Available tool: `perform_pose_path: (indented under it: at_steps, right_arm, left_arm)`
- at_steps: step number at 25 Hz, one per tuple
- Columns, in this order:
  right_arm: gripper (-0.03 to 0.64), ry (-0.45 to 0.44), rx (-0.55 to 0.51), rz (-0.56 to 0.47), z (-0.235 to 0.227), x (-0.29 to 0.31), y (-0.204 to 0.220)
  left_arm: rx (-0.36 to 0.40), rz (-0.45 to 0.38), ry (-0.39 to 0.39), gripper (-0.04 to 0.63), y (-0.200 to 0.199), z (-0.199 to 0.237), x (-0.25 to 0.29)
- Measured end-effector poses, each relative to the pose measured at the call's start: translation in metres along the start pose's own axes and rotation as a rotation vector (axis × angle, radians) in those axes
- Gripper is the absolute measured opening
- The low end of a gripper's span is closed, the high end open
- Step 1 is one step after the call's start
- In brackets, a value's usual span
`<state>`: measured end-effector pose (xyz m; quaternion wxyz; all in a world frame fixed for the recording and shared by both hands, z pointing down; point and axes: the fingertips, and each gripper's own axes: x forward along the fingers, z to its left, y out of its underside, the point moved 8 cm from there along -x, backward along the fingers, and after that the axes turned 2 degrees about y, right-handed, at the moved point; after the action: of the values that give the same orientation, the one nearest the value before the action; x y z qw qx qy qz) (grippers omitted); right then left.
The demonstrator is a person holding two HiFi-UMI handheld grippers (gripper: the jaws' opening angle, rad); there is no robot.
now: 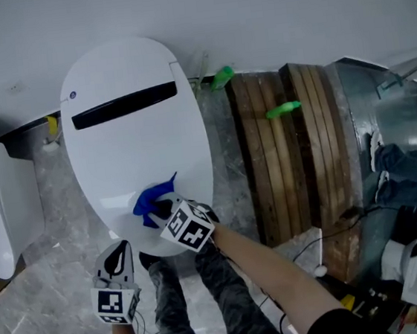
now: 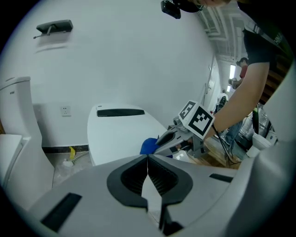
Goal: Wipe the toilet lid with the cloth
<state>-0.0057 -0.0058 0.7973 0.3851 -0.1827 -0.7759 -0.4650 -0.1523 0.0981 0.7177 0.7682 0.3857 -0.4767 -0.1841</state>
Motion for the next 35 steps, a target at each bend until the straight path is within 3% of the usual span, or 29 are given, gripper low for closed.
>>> perform_pose_path:
  at_steps: [9, 15, 21, 24, 27, 32, 35]
  right_arm:
    - [0.066, 0.056, -0.044, 0.039, -0.029, -0.015, 0.001]
    - [0.067, 0.125, -0.063, 0.036, -0.063, -0.013, -0.029]
    - [0.067, 0.174, -0.045, 0.010, -0.085, -0.002, -0.064]
    - [0.067, 0.195, -0.056, -0.006, -0.087, 0.004, -0.078]
    - [0.067, 0.202, -0.058, -0.011, -0.086, 0.008, -0.083]
    - [0.067, 0.187, -0.017, -0.032, -0.085, 0.009, -0.082]
    - [0.067, 0.158, 0.014, -0.052, -0.084, 0.009, -0.081]
  left_arm:
    - [0.021, 0.008, 0.008, 0.011, -0.004, -0.009, 0.009]
    - [0.062, 0.015, 0.020, 0.011, -0.013, -0.013, 0.010]
    - [0.080, 0.020, 0.062, 0.011, -0.007, -0.021, 0.015]
    - [0.090, 0.010, 0.130, 0.011, -0.003, -0.028, 0.018]
    - [0.157, 0.039, 0.186, 0.011, 0.007, -0.035, 0.022]
    - [0.386, 0.140, 0.242, 0.012, 0.027, -0.048, 0.027]
    - [0.476, 0.187, 0.302, 0.043, 0.041, -0.056, 0.031]
